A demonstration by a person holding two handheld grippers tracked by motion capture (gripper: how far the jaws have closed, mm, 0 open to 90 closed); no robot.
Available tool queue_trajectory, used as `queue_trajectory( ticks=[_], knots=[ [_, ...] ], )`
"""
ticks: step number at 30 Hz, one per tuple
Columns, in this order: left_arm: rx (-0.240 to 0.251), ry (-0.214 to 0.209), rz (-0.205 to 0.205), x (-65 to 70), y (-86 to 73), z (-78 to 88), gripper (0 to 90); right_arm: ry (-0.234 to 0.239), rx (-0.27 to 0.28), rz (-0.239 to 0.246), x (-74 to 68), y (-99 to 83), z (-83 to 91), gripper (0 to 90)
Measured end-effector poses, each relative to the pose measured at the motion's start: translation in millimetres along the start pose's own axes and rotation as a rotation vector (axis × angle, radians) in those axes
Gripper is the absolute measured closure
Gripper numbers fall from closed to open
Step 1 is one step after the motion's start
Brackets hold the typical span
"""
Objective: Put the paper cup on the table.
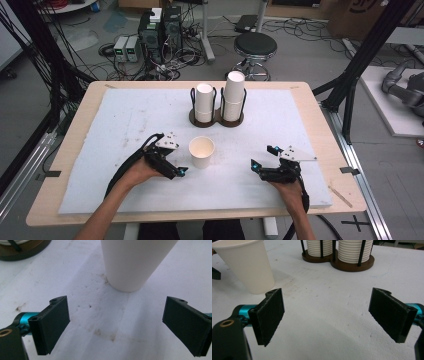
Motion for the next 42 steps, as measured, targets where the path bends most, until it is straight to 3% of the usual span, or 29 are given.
queue_trajectory(
  ticks=[1, 7, 17, 26, 29, 36, 42],
  knots=[
    [-0.011, 0.003, -0.011, -1.1, -3.5, 3.5, 7.2, 0.001, 0.000, 0.001, -0.3, 0.1, -0.3, 13.8],
    [0.017, 0.023, 0.028, 0.2, -19.5, 16.7, 7.2, 0.001, -0.003, 0.002, -0.2, -0.1, -0.4, 13.8],
    [0.058, 0.073, 0.044, 1.3, -40.5, 43.0, 7.2, -0.008, 0.003, 0.017, -1.0, -0.3, 0.1, 13.8],
    [0.163, 0.137, 0.107, 3.0, -59.7, 68.0, 7.2, 0.000, 0.006, 0.005, -0.7, 0.0, 0.5, 13.8],
    [0.221, 0.150, 0.131, 4.0, -60.9, 75.8, 7.2, 0.001, 0.008, 0.005, -0.7, 0.1, 0.7, 13.8],
    [0.270, 0.213, 0.131, 2.1, -71.1, 82.3, 7.2, 0.003, 0.009, 0.007, -0.2, 0.4, 0.7, 13.8],
    [0.282, 0.216, 0.117, 2.8, -71.1, 82.7, 7.2, 0.004, 0.004, 0.016, -1.4, -0.3, 0.5, 13.8]
  ],
)
Point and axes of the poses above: each handheld gripper's, and its own axes: z roughly backward along the jaws, y roughly out of its top, x roughly to its right, the point moved 10 cm from there along -z, roughly forward along the jaws, and after that the axes turned 11 degrees about -z, right-handed, at the moved point
